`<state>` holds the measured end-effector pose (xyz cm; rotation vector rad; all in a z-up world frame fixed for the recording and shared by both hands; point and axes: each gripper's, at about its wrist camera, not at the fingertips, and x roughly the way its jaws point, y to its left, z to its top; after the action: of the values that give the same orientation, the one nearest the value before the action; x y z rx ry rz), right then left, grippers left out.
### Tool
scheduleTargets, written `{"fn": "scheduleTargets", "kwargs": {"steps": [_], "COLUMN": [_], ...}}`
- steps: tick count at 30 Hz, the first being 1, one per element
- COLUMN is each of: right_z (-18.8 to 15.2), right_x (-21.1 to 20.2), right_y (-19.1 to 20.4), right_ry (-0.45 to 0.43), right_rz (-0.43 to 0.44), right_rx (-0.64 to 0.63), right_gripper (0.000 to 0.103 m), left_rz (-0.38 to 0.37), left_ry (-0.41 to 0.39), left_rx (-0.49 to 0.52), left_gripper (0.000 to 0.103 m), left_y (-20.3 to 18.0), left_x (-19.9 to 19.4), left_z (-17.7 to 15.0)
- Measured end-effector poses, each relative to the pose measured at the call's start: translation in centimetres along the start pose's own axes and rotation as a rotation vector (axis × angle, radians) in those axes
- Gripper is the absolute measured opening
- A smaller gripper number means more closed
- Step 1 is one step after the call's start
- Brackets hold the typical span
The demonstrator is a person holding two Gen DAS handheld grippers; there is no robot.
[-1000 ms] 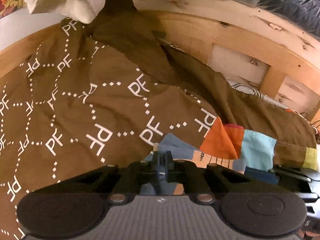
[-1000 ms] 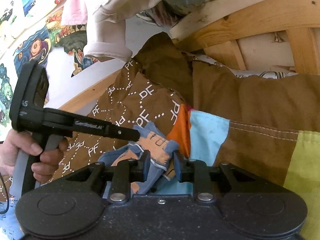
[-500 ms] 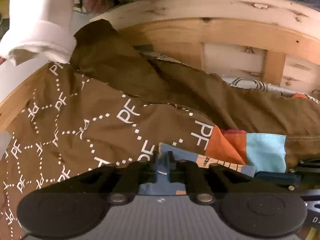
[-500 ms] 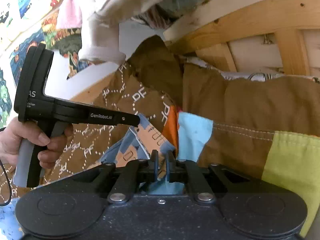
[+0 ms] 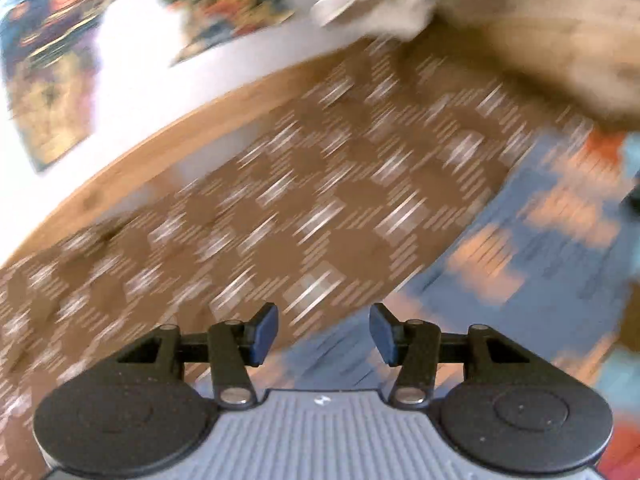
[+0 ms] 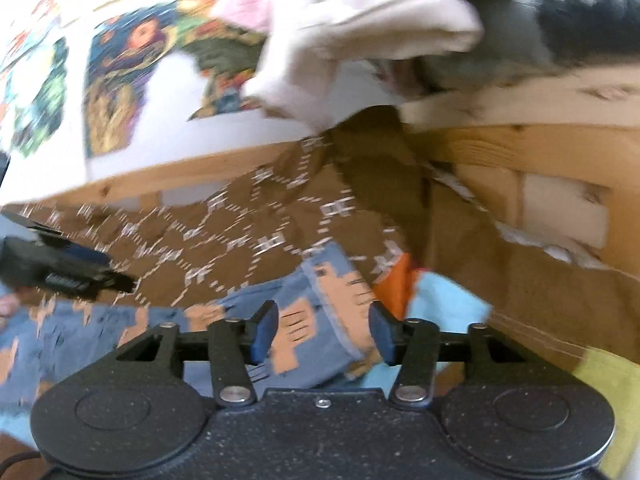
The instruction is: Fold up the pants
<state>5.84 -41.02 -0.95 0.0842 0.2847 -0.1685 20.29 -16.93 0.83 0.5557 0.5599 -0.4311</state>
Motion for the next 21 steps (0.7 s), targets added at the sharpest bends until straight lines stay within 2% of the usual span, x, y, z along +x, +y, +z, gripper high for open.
{"fn": "scheduleTargets", "kwargs": {"steps": [3, 4, 6, 8, 10, 12, 14, 16, 19, 20, 21], "right_z": [-0.5, -0.8, -1.7, -1.7, -1.7, -1.4, -0.9, -0.5, -0.2, -0.2, -0.2], "right_x": [1.3, 2.2, 3.8, 4.1, 3.8, 3.2, 2.8, 2.8, 3.6, 3.8, 4.2], "right_y": [1.7, 2.3, 2.7, 3.3, 4.2, 5.1, 6.6, 9.2, 13.3, 14.4, 15.7], "right_ry": [0.077, 0.142, 0.248, 0.249, 0.226, 0.174, 0.129, 0.115, 0.135, 0.141, 0.152], "right_rz": [0.041, 0.036, 0.000, -0.022, -0.040, -0.012, 0.044, 0.127, 0.303, 0.340, 0.381], "right_rx": [-0.058, -0.076, -0.096, -0.131, -0.176, -0.196, -0.218, -0.276, -0.333, -0.347, -0.361], "right_gripper": [0.067, 0.072, 0.072, 0.073, 0.080, 0.084, 0.089, 0.090, 0.090, 0.090, 0.088], "left_rz": [0.101, 0.125, 0.165, 0.178, 0.152, 0.085, 0.011, -0.064, -0.124, -0.137, -0.140], "left_ry": [0.063, 0.089, 0.122, 0.123, 0.112, 0.114, 0.181, 0.254, 0.315, 0.332, 0.342], "left_rx": [-0.040, -0.050, -0.072, -0.112, -0.161, -0.199, -0.211, -0.222, -0.266, -0.281, -0.288], "left_gripper": [0.056, 0.056, 0.056, 0.056, 0.056, 0.057, 0.057, 0.049, 0.041, 0.035, 0.021], "left_y": [3.3, 4.4, 6.5, 9.0, 11.0, 12.6, 13.8, 14.9, 16.5, 16.8, 17.0], "left_x": [0.3, 0.6, 1.0, 0.5, 0.3, 0.8, 2.2, 3.9, 5.1, 5.3, 5.5], "left_z": [-3.3, -4.2, -5.4, -6.5, -6.5, -6.2, -5.6, -5.0, -4.4, -4.1, -3.8]}}
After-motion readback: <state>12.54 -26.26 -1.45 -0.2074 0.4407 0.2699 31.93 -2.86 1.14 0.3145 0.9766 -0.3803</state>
